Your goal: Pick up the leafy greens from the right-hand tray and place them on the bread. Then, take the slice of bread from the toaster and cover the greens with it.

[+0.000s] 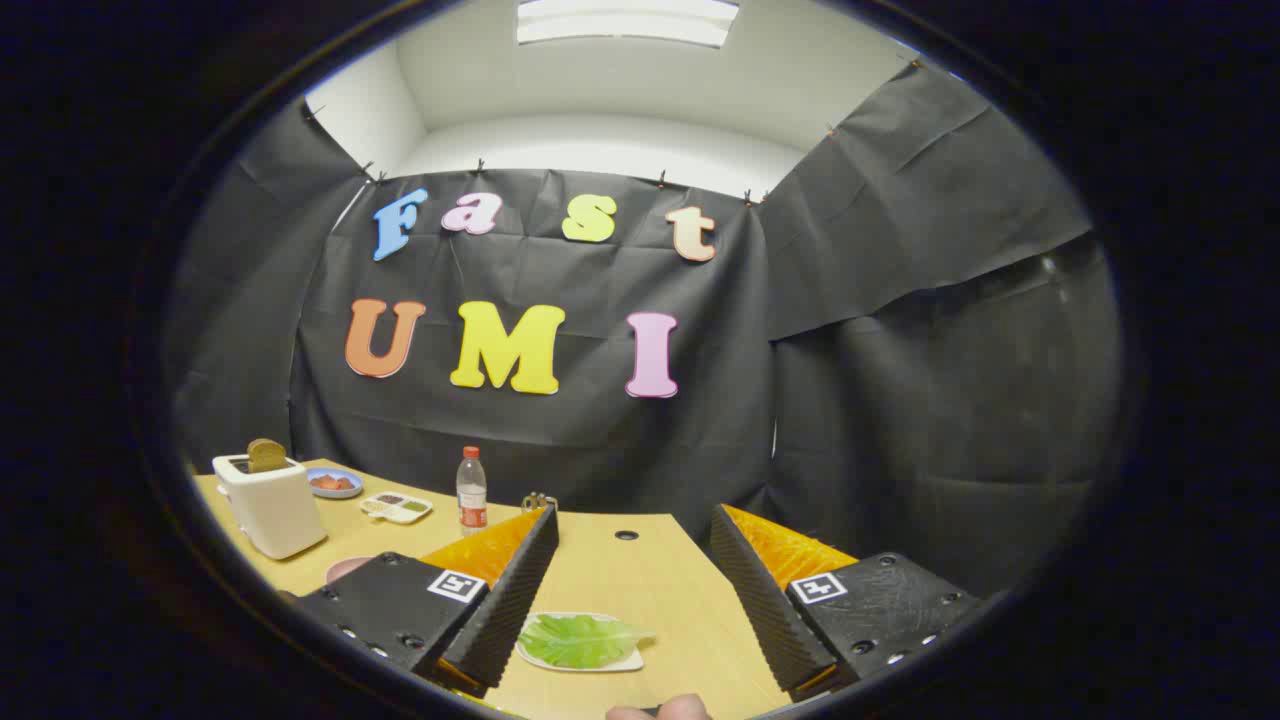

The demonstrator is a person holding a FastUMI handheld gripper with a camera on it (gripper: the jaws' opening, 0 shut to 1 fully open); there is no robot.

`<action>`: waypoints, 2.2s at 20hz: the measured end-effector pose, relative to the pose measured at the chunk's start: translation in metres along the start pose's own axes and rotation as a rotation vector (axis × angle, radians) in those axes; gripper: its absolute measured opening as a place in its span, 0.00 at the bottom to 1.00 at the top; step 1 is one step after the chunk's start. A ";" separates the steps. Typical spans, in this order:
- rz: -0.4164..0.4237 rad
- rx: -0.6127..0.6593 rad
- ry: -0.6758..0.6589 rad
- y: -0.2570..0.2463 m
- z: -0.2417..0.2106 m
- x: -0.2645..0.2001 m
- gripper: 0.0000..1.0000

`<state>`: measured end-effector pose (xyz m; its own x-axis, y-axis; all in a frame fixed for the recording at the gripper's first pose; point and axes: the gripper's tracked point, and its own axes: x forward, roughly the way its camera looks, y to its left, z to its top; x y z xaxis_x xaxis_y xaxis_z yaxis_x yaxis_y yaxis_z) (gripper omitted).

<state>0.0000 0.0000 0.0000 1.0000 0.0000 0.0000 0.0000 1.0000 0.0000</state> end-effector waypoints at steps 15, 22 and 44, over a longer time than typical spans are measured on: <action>0.022 -0.005 0.016 0.006 -0.010 0.002 0.95; 0.053 0.041 0.127 0.006 -0.044 0.016 0.95; -0.069 0.650 0.765 -0.008 -0.235 0.093 0.95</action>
<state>0.0926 -0.0079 -0.2346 0.7290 0.1700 -0.6630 0.2867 0.8037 0.5214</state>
